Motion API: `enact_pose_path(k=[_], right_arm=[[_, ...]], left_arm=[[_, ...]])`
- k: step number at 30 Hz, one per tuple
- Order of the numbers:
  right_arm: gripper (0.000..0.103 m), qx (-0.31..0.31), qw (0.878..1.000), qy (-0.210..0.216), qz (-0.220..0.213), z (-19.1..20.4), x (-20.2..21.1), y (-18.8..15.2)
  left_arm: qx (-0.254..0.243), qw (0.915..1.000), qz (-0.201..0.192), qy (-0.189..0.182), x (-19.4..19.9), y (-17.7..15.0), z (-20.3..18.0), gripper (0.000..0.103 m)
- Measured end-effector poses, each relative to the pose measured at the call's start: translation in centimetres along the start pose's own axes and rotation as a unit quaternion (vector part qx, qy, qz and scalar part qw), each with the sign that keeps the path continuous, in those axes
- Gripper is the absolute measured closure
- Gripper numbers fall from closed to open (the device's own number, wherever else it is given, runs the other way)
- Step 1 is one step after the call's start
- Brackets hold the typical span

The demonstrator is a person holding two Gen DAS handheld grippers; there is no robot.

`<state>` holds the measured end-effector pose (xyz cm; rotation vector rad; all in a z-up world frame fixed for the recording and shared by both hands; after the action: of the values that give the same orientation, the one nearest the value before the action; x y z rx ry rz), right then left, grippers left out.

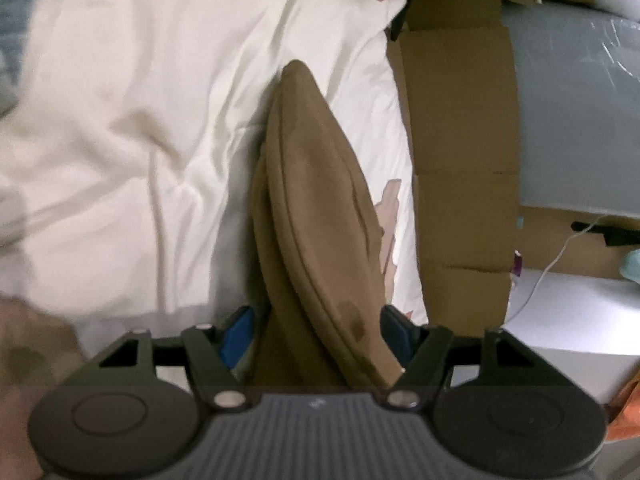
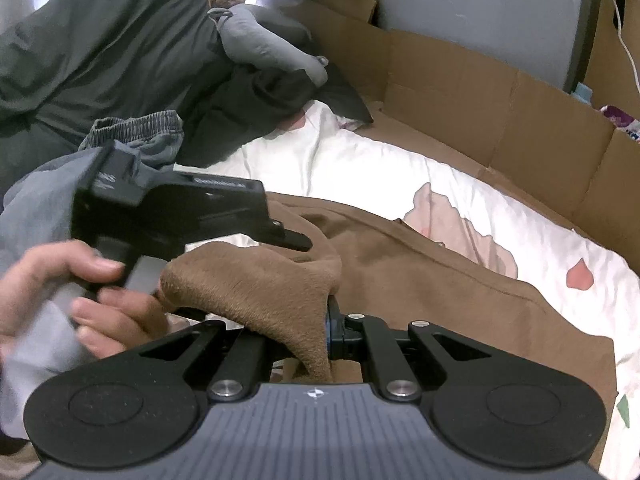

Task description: Fold clothes

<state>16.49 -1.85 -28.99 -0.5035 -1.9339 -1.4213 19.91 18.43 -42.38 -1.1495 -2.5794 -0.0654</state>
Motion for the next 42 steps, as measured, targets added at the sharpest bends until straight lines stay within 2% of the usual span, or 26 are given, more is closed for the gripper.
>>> enact_pose_path(k=[4, 10, 13, 15, 16, 17, 19, 24, 33, 42], right_arm=[[0.097, -0.005, 1.0, 0.004, 0.0, -0.1, 0.1, -0.1], [0.097, -0.008, 1.0, 0.008, 0.003, -0.3, 0.1, -0.3], [0.097, -0.01, 1.0, 0.01, 0.002, -0.4, 0.1, -0.4], [0.097, -0.011, 1.0, 0.011, 0.003, -0.4, 0.1, -0.4], [0.097, -0.012, 1.0, 0.012, 0.003, -0.4, 0.1, -0.4], [0.097, -0.013, 1.0, 0.012, 0.002, -0.4, 0.1, -0.4], [0.097, -0.015, 1.0, 0.014, 0.002, -0.5, 0.1, -0.5], [0.097, -0.014, 1.0, 0.015, 0.003, -0.6, 0.4, -0.8], [0.097, -0.04, 0.999, 0.019, 0.013, -1.9, 1.3, -1.2], [0.097, -0.088, 0.996, 0.016, 0.017, -5.4, 3.3, -2.3]], left_arm=[[0.016, 0.9994, -0.017, -0.025, -0.9, 0.6, 0.9, 0.029], [0.062, 0.9933, -0.051, -0.083, -0.3, 1.5, 1.2, 0.038], [0.042, 0.9933, -0.06, -0.09, 0.4, 2.2, 0.2, 0.04], [0.039, 0.9937, -0.058, -0.088, 0.4, 2.7, -0.1, 0.045], [0.04, 0.9939, -0.056, -0.087, 0.3, 2.8, -0.1, 0.053], [0.04, 0.994, -0.054, -0.086, 0.3, 3.0, 0.0, 0.07], [0.041, 0.9942, -0.05, -0.086, 0.2, 3.3, -0.1, 0.093], [0.03, 0.9943, -0.051, -0.089, -0.4, 3.2, -1.4, 0.092], [-0.034, 0.9964, -0.025, -0.073, -2.1, 2.2, -5.5, 0.093], [-0.088, 0.9932, 0.02, -0.074, -5.9, -1.7, -10.6, 0.093]])
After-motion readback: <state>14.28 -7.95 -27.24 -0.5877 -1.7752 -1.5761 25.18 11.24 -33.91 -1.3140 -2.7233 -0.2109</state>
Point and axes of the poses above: each gripper's, at about its wrist camera, not at the fingertips, and x roughly against the way its jaws point, z to its left, y to its top, the point moved 7 cm from there along -x, roughly the way its jaws point, and after that the axes turned 15 degrees about -y, right-handed, at the moved point
